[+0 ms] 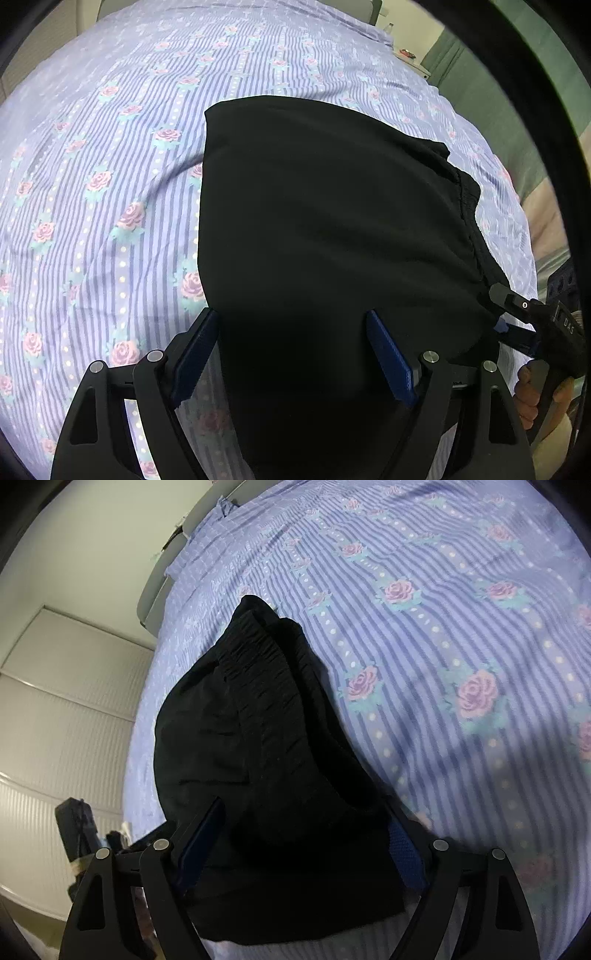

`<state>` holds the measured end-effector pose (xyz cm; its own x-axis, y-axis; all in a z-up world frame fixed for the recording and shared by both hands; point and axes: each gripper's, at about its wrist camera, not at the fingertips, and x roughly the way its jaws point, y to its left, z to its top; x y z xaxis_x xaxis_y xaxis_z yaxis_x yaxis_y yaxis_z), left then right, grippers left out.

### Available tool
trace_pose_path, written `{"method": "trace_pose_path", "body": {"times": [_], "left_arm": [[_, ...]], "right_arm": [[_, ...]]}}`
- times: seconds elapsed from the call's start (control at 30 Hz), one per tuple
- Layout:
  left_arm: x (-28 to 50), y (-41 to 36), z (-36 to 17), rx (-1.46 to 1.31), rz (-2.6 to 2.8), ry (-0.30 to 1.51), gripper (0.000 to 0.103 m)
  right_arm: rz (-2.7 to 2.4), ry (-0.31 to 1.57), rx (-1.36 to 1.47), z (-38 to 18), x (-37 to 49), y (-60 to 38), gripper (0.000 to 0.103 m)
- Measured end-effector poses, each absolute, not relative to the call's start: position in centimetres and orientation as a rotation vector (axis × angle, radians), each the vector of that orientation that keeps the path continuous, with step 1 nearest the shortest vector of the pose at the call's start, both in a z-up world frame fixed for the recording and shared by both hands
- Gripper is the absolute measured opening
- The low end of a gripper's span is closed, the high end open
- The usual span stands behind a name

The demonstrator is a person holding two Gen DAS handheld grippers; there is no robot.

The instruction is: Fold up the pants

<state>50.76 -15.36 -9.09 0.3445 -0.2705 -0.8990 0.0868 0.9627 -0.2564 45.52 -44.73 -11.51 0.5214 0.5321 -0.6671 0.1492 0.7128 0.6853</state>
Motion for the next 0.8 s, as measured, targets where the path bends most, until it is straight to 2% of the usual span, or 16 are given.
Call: {"method": "trace_pose_path", "body": {"times": [0.47,0.57,0.63,0.7,0.8], "left_arm": [[53.1,-13.0,-10.4,-0.292,-0.282,1.199,0.082],[54.0,-11.8,-11.2,-0.391,-0.291,1.204,0.082],[54.0,-10.9,-11.7,-0.442,-0.297,1.204,0.085],[54.1,-10.6,-12.1,-0.473,-0.311,1.203,0.086],[54.0,-10.3,-11.6,-0.437,-0.298,1.230,0.083]], "right_arm": [[0.253,0.994,0.792,-11.8,48.5,-43.2,0.086],[0.223,0.999,0.745,-11.2,48.5,-42.4,0.075],[0.199,1.006,0.694,-10.9,48.9,-41.6,0.060],[0.174,1.009,0.665,-10.9,48.8,-41.4,0.056],[0.150,1.015,0.658,-10.6,48.9,-41.3,0.051]]}}
